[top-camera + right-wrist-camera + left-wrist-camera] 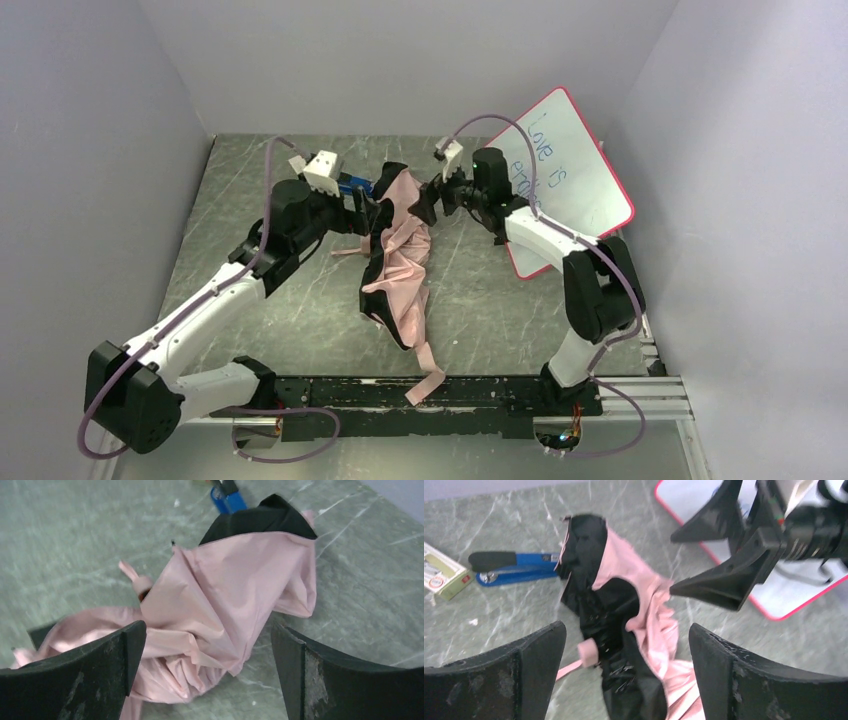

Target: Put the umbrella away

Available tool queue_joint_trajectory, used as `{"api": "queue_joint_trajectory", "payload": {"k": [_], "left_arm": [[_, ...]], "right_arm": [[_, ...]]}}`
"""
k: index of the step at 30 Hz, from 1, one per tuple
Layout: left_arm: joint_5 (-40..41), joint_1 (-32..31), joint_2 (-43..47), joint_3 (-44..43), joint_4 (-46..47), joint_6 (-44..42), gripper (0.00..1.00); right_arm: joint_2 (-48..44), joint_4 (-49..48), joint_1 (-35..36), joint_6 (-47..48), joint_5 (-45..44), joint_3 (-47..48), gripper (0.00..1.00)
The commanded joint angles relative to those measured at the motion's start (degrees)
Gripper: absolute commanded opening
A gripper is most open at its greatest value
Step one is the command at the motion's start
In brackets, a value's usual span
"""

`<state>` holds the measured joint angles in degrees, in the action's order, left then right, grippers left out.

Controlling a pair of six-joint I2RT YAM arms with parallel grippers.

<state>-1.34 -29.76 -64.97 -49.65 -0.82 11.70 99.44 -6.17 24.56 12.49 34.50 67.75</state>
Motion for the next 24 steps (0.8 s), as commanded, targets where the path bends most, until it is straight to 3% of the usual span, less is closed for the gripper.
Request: {"api": "queue_joint_trajectory", "payload": {"k": [1,4,8,12,19,24], "left_arm": [[1.25,0.14,2.07,-2.52,10.98,11.89,0.97],[5.15,0.14,1.36,-5.97,11.55,21.54,0.97],[7.71,0.01,1.34,-9.15,12.24,31.54,0.97],[9.43,-0.25,3.79,-3.61,22.70,34.73,0.97],[8.97,-0.39,5.08,-1.55,24.29,35.14,0.97],[7.71,-0.97,8.59,1.99,25.95,35.34,0.97]], "right_arm": [[-6.85,-25.77,0.62,-32.42,-9.85,-5.48,1.00],[-10.16,-35.41,3.43,-50.02,-20.11,-11.70,1.00],[-12.02,-22.71,12.86,-58.01,-41.32,-9.68,1.00],[-12.13,-21.31,20.65,-65.82,-52.39,-10.61,1.00],[-8.73,-17.32,30.70,-71.32,-62.04,-5.95,1.00],[-8.29,-26.44,36.09,-72.11,-64.53,-9.25,1.00]]}}
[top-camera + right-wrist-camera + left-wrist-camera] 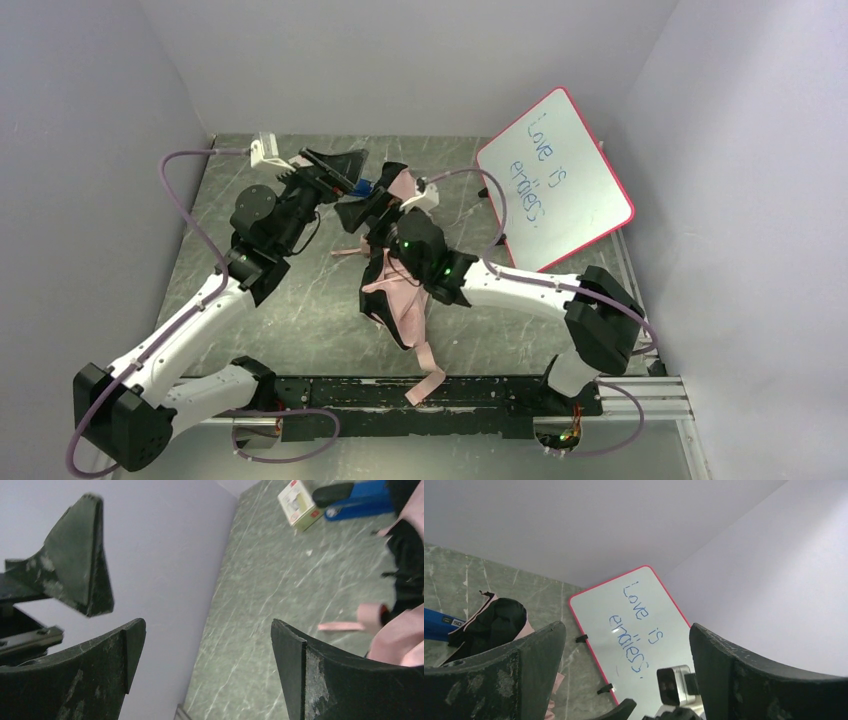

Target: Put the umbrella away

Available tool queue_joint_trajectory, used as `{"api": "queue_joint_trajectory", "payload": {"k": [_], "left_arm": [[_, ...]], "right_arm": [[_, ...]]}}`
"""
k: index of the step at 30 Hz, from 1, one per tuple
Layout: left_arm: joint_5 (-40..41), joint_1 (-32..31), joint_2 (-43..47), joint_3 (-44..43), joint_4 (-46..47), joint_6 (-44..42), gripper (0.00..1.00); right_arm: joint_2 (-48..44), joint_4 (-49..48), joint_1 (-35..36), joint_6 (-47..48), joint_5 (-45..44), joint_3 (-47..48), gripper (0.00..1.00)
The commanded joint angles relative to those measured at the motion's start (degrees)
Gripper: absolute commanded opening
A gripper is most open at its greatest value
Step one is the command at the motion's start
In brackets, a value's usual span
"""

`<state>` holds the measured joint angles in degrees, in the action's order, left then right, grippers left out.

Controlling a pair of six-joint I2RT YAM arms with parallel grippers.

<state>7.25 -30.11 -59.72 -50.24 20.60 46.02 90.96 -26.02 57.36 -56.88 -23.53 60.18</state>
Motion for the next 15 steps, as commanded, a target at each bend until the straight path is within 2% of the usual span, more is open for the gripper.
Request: {"api": "queue_joint_trajectory", "payload": {"k": [1,11,15], "left_arm": [[-0.30,-0.65,4.29,3.01,3.84,1.00,0.97],[1.56,-0.70,9.89,7.38,1.90,4.74,0.97],[2.57,-0.99,10.57,6.76,-0.44,3.22,0.97]], "right_arm": [[0.22,-8.36,3.98,-2.45,-6.93,-2.63,1.00],[3.01,-16.43,7.72,-0.91,-5.35,-4.88,1.00],[4.49,-20.55,8.31,-0.47,-4.59,-5.90,1.00]]}}
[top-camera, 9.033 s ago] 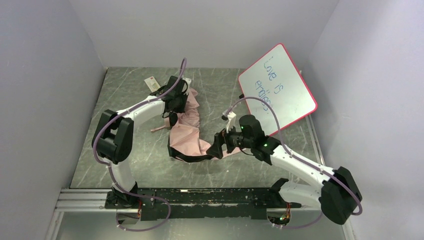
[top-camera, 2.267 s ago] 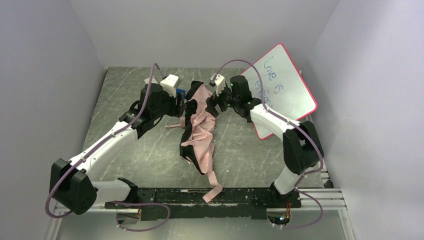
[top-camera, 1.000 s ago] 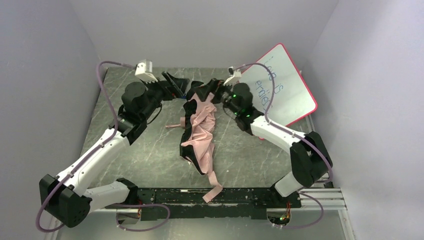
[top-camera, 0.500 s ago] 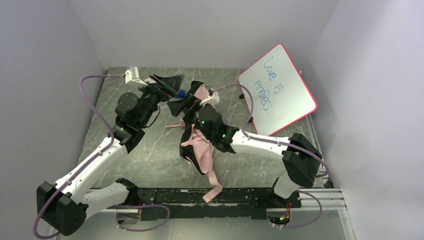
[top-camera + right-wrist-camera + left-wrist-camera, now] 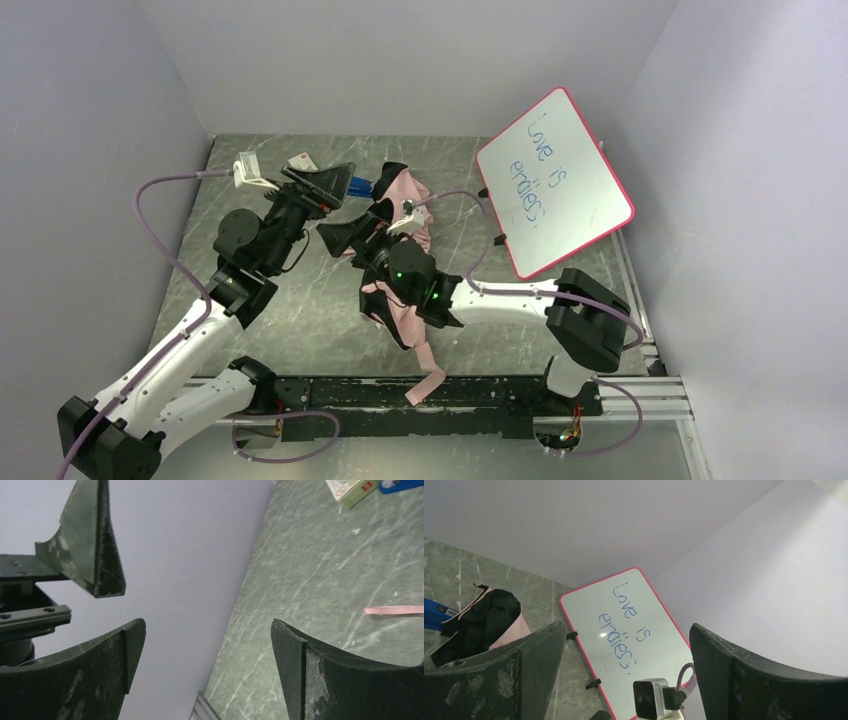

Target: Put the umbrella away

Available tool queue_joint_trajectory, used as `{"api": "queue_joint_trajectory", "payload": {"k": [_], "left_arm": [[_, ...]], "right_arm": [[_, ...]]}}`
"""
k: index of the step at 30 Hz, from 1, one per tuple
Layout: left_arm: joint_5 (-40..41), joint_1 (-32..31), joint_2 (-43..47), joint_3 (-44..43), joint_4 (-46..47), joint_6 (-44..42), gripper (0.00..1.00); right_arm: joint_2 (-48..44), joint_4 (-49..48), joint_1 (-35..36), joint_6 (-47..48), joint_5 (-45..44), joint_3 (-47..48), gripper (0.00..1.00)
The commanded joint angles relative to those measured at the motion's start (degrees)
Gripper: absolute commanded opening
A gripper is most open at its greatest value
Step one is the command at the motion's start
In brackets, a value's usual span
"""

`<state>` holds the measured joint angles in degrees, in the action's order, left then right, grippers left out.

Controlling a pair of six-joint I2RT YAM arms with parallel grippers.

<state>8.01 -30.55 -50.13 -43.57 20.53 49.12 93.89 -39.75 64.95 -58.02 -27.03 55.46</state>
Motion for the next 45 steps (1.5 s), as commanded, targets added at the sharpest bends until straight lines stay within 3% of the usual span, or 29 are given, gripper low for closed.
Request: {"api": "queue_joint_trajectory", "payload": {"k": [1,10,22,30,33,45], "left_arm": [[1.86,-0.57,1.09,0.34,0.07,-0.25,0.97],[3.94,-0.66,0.90,-0.32,-1.63,-1.05,0.97],[7.27,-0.68,1.08,-4.98,-8.71,-0.67,0.97],[6.99,-0.91,-0.89,-6.46,-7.46,-0.01,0.97],[17.01,-8.02,0.80,-7.36,-10.27,-2.17,0.97],[20.74,-8.30,2.80,-9.17,-17.15,-1.48,0.97]], "right_arm": [[2.39,-7.90,0.71,0.29,0.19,-1.18,1.00],[4.53,-23.05,-0.05,-2.34,3.74,-6.31,1.00],[5.23,-25.27,0.18,-3.50,4.78,-4.85,1.00],[4.29,-27.30,0.18,-1.23,3.85,-5.22,1.00],[4.31,-27.97,0.13,-1.91,4.54,-5.32,1.00],[7.01,-29.70,0.67,-2.53,7.06,-3.21,1.00]]}}
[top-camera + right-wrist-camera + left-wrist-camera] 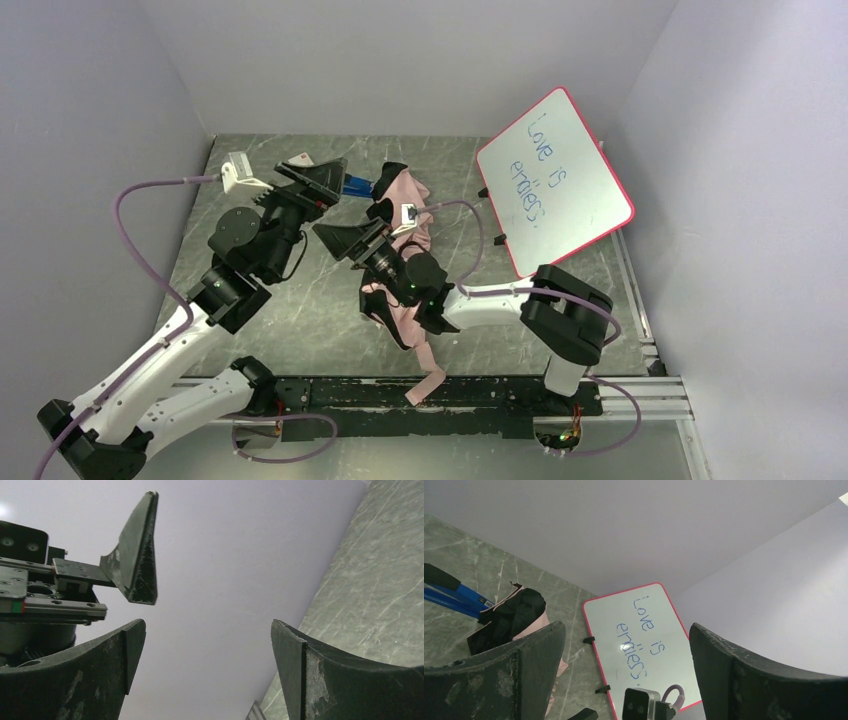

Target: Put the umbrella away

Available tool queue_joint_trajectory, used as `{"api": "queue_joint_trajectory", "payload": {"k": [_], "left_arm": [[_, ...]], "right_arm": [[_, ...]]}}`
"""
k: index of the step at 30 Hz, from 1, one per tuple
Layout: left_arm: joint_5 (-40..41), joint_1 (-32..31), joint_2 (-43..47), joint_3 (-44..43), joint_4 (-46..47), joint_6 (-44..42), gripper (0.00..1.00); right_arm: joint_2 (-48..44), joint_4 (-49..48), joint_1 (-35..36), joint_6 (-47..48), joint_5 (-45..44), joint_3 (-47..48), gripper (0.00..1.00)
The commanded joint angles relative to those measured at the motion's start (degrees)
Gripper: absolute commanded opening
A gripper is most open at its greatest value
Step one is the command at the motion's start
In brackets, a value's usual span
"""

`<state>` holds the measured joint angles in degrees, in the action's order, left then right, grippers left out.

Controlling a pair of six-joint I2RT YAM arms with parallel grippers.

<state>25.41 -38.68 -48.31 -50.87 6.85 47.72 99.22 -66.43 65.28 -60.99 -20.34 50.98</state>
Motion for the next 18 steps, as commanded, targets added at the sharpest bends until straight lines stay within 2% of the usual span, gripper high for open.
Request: {"api": "queue_joint_trajectory", "payload": {"k": [1,3,7,10,18], "left_arm": [[3.78,-0.11,1.14,-1.65,-3.73,0.57,0.97],[3.13,-0.08,-1.30,-4.15,-6.57,0.52,0.97],[2.83,-0.02,-1.44,-1.23,-3.67,1.66,0.97],[3.65,-0.46,-3.04,-2.46,-6.57,1.84,0.97],[11.36,-4.16,-11.53,-13.66,-22.62,-0.08,0.97]], "right_arm": [[1.71,-3.50,0.51,1.36,0.39,1.19,1.00],[1.32,-3.93,0.74,1.61,-0.45,0.27,1.00],[1.50,-8.34,0.75,3.60,-1.16,-2.33,1.00],[2.39,-9.01,0.78,1.98,-1.77,-3.39,1.00],[9.43,-18.12,0.53,-3.52,-1.68,-4.62,1.00]]}}
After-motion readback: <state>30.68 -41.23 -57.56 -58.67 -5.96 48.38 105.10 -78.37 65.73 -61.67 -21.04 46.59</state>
